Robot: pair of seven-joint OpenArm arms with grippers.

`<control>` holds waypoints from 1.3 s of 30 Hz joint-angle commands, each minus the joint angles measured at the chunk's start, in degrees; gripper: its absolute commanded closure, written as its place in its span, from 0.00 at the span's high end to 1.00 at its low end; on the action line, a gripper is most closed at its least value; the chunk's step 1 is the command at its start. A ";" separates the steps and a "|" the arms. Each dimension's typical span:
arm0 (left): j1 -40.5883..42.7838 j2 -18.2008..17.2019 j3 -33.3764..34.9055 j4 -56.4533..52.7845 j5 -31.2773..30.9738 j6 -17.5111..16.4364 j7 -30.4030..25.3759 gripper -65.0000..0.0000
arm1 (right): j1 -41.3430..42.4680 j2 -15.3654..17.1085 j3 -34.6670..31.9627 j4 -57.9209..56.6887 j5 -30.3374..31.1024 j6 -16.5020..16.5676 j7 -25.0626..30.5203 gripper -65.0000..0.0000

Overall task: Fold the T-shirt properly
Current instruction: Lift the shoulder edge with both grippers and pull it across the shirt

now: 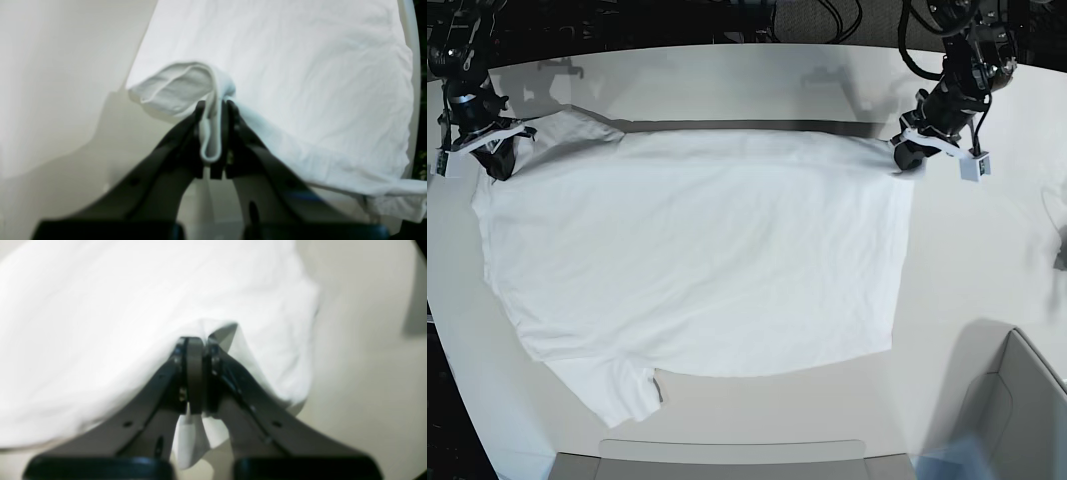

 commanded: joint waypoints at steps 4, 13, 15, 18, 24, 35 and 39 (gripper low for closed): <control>-4.33 -0.68 0.10 -2.97 -0.45 -0.18 -1.01 0.00 | 6.49 0.75 -3.25 0.82 -6.00 0.20 -1.41 0.00; -15.50 -0.86 0.27 -12.64 -0.45 -0.18 -1.01 0.00 | 16.69 0.84 -8.26 -8.94 -11.46 0.20 -2.11 0.00; -17.78 -0.95 0.36 -14.75 -0.45 -0.18 -0.92 0.00 | 18.53 0.93 -8.61 -11.49 -11.46 0.20 -2.02 0.00; -21.21 -0.95 0.36 -17.21 -0.45 -0.18 -0.83 0.00 | 21.26 0.93 -8.70 -14.56 -11.46 0.20 -2.02 0.00; -27.89 -1.04 0.36 -24.33 1.66 -0.18 -0.75 0.00 | 26.62 1.63 -9.93 -20.72 -11.46 0.20 -2.02 0.00; -33.34 -0.86 1.94 -27.85 8.60 -0.26 -1.01 0.00 | 34.97 2.68 -14.15 -33.38 -14.09 0.20 4.13 0.00; -34.93 -0.95 3.53 -32.16 8.60 -0.26 -1.10 0.00 | 36.55 2.42 -16.44 -36.54 -17.70 0.20 8.35 0.00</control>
